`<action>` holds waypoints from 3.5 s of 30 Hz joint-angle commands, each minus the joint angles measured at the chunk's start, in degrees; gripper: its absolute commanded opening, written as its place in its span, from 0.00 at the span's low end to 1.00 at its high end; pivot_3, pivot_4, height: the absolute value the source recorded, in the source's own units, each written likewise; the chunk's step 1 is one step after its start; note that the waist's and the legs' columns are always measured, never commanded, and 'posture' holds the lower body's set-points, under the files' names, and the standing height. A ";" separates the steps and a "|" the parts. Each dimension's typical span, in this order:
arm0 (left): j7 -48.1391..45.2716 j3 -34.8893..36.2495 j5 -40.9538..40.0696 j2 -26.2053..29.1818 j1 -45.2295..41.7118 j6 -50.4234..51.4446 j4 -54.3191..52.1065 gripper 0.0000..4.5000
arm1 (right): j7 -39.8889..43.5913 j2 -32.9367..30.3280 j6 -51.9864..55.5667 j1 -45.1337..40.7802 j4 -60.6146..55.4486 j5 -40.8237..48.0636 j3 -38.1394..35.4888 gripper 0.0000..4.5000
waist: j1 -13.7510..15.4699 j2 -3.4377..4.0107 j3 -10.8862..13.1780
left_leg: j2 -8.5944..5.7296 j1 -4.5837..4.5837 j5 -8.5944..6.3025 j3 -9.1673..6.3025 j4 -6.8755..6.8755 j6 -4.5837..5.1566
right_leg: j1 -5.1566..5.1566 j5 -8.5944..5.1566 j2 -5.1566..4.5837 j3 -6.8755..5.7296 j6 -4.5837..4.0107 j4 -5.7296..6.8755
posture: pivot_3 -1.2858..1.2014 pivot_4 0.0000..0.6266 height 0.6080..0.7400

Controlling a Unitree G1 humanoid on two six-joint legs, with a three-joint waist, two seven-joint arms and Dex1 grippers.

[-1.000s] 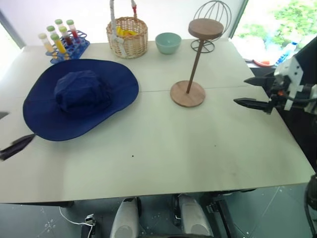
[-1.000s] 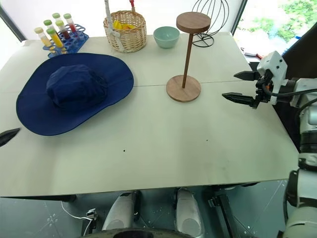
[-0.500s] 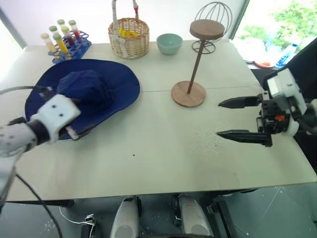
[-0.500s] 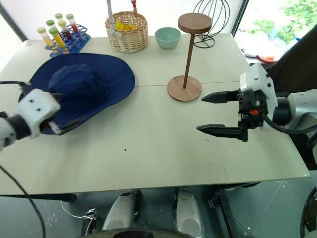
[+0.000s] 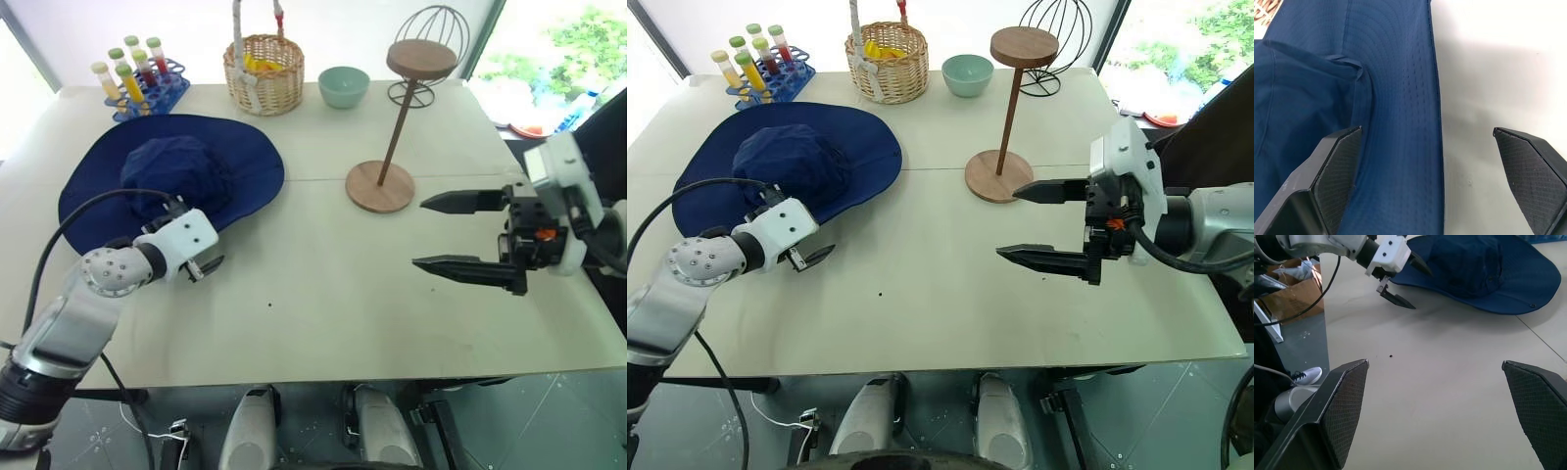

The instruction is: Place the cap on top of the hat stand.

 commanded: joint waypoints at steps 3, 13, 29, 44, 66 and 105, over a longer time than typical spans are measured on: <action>2.81 -4.85 8.07 -2.85 -4.62 -3.65 7.12 1.00 | -3.05 -0.93 -0.08 -0.28 -2.11 3.05 -2.19 0.99 | -0.07 0.00 0.00 | 0.00 0.00 0.00 0.00 0.02 0.01 | 0.00 0.02 0.00 0.00 0.03 0.00 | 0.52 0.24 0.96; 6.21 -7.75 17.72 -5.98 -7.97 -8.18 16.63 1.00 | -7.89 -1.88 0.29 -2.40 -2.03 9.17 -2.42 0.99 | -0.11 -0.01 -0.02 | 0.00 0.04 0.00 -0.01 0.02 0.02 | 0.04 0.06 0.01 0.01 0.04 0.02 | 0.52 0.24 0.96; 6.50 -3.33 20.00 -5.34 -11.60 -11.40 23.74 0.01 | -9.95 -1.94 -1.29 -2.21 -0.77 10.72 -2.14 1.00 | -0.05 -0.02 -0.03 | 0.00 0.03 0.00 -0.02 0.04 0.02 | 0.08 0.06 0.00 0.00 0.06 -0.02 | 0.52 0.24 0.96; -1.59 7.25 3.34 -12.12 -47.82 -4.88 42.73 0.01 | -6.95 -6.89 -5.73 -2.63 7.24 3.79 -8.31 1.00 | 0.06 -0.12 0.02 | -0.03 -0.04 0.01 -0.04 0.07 0.03 | 0.08 0.24 0.01 0.00 0.35 -0.04 | 0.52 0.24 0.96; -4.71 4.90 1.06 -19.96 -67.20 -13.00 45.70 0.01 | -10.13 -4.66 -6.22 6.11 3.02 5.11 -17.30 1.00 | 0.00 -0.21 0.12 | -0.04 -0.08 -0.09 -0.01 0.15 0.22 | 0.03 0.30 0.06 0.12 0.52 0.00 | 0.52 0.24 0.96; 2.74 4.90 4.64 -35.04 -87.22 -49.21 85.81 0.01 | -16.18 -6.57 -3.90 7.08 2.29 10.95 -21.62 1.00 | 0.19 -0.29 0.17 | -0.09 -0.15 -0.13 0.03 0.18 0.27 | 0.08 0.28 0.01 0.14 0.54 -0.14 | 0.52 0.24 0.96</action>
